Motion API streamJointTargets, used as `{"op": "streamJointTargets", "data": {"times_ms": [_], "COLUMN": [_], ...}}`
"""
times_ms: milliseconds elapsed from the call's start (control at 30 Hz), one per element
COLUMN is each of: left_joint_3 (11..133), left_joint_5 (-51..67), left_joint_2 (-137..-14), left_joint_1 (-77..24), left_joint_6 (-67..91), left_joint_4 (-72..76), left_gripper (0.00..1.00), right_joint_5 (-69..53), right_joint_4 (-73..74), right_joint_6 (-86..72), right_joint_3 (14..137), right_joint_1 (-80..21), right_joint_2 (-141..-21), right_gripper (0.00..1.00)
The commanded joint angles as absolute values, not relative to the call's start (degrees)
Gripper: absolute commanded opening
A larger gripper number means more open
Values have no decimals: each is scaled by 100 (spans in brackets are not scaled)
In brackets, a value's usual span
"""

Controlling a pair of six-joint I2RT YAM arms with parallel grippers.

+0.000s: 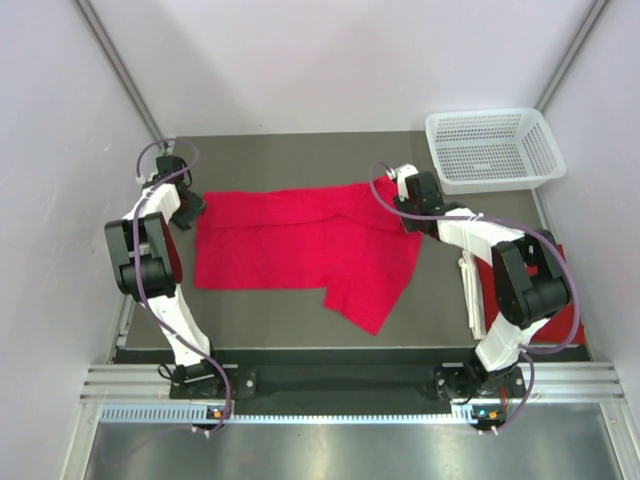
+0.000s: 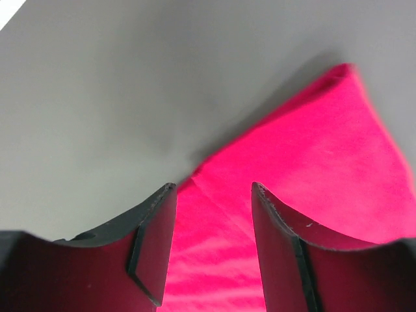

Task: Fold and stack the t-shirts
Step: Fold the tshirt

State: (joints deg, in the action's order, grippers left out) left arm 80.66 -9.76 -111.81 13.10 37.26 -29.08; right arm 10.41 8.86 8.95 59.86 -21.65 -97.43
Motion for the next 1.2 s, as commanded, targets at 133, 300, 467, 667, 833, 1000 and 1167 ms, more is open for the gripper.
{"op": "streamJointTargets", "data": {"times_ms": [133,300,467,667,833,1000,1167], "left_joint_3": [8200,8227,8262,8534,8569,8622,8578], "left_joint_5": [578,1055,827,255,264,202,167], "left_joint_2": [-10959,-11442,-11637,-11839,-11769,-11541,-11277], "left_joint_1": [1318,1292,1292,1301,1248,1187,985], "left_joint_6": [3577,3551,3428,3384,3375,3331,3252], "left_joint_4": [-2251,-1996,-1969,-2407,-2408,-2540,-2733], "left_gripper": [54,52,52,52,52,52,53], "right_joint_5": [835,440,115,-1045,-1239,-1160,-1151], "right_joint_4": [1169,1371,1810,1661,1775,1811,1854], "right_joint_6": [764,817,923,1186,1318,1424,1450], "right_joint_3": [7294,8181,8552,7885,7796,7752,7630], "right_joint_1": [-2153,-1969,-1951,-2030,-2109,-2302,-2539], "right_joint_2": [-10448,-11012,-11364,-11101,-11162,-11110,-10934], "right_gripper": [38,39,29,38,39,39,39]}}
